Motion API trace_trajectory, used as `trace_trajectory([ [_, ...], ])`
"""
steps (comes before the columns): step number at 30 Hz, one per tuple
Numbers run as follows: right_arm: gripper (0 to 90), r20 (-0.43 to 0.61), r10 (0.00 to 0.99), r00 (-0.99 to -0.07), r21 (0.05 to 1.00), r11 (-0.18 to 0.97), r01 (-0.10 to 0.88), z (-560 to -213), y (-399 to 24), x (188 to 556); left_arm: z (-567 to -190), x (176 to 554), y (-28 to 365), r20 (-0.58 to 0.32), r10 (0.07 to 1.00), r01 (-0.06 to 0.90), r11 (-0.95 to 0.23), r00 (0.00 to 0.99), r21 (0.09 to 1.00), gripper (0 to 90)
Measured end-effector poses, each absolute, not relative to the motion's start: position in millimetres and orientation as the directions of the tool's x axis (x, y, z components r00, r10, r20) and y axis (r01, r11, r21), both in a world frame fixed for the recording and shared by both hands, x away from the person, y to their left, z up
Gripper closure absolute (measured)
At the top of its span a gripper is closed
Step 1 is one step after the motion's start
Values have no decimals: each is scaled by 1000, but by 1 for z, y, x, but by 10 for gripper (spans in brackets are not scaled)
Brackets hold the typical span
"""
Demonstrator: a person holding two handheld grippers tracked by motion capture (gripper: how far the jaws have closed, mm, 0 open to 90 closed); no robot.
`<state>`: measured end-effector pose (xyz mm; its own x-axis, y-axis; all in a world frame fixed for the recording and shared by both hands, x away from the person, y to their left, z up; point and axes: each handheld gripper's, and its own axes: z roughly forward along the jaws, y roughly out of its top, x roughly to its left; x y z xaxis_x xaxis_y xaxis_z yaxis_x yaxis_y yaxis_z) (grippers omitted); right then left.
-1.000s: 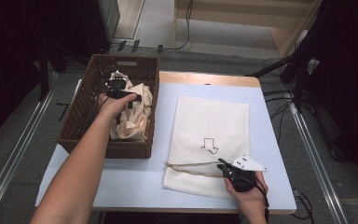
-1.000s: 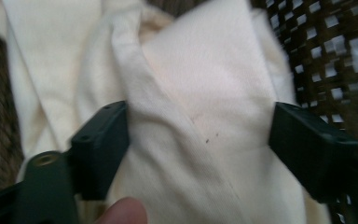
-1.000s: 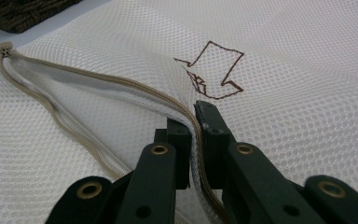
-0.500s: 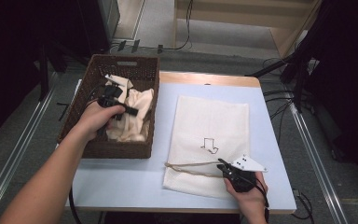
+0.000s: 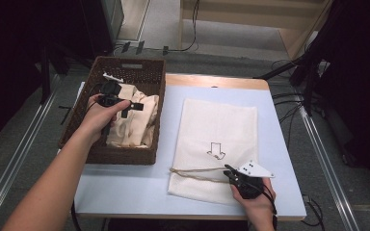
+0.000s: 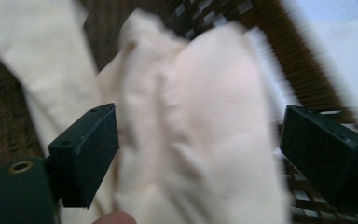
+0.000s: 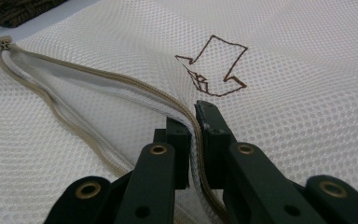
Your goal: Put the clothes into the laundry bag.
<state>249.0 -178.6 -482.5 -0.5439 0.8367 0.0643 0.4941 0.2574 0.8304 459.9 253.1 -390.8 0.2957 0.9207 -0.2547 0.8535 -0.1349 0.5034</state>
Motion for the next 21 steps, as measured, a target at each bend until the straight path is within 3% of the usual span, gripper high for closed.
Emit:
trace_trajectory([
  [2, 852, 68, 836, -545, 831, 255, 495, -482, -179, 249, -411, 467, 253, -236, 944, 898, -115, 233, 425, 94],
  [4, 852, 71, 834, -547, 831, 253, 495, -483, -179, 249, -429, 469, 250, -190, 952, 923, -163, 240, 349, 103],
  [5, 852, 72, 833, -548, 831, 254, 495, -483, -180, 249, -431, 468, 247, -170, 947, 908, -194, 271, 371, 103],
  [7, 852, 75, 833, -548, 829, 253, 498, -483, -179, 250, -426, 467, 244, -153, 946, 904, -215, 287, 370, 197],
  [9, 852, 75, 833, -548, 830, 253, 498, -484, -179, 250, -414, 467, 247, -228, 932, 909, -182, 281, 374, 632],
  [11, 852, 78, 833, -547, 829, 251, 500, -483, -180, 250, -400, 465, 252, -273, 918, 891, -153, 289, 426, 802],
  [14, 852, 80, 832, -548, 830, 250, 500, -483, -180, 250, -372, 457, 258, -319, 886, 806, -95, 336, 585, 822],
  [18, 853, 76, 833, -548, 830, 252, 497, -484, -180, 250, -341, 441, 273, -352, 882, 682, 49, 314, 730, 824],
  [21, 853, 73, 834, -547, 830, 254, 496, -484, -180, 250, -334, 433, 278, -380, 851, 682, 36, 362, 730, 822],
])
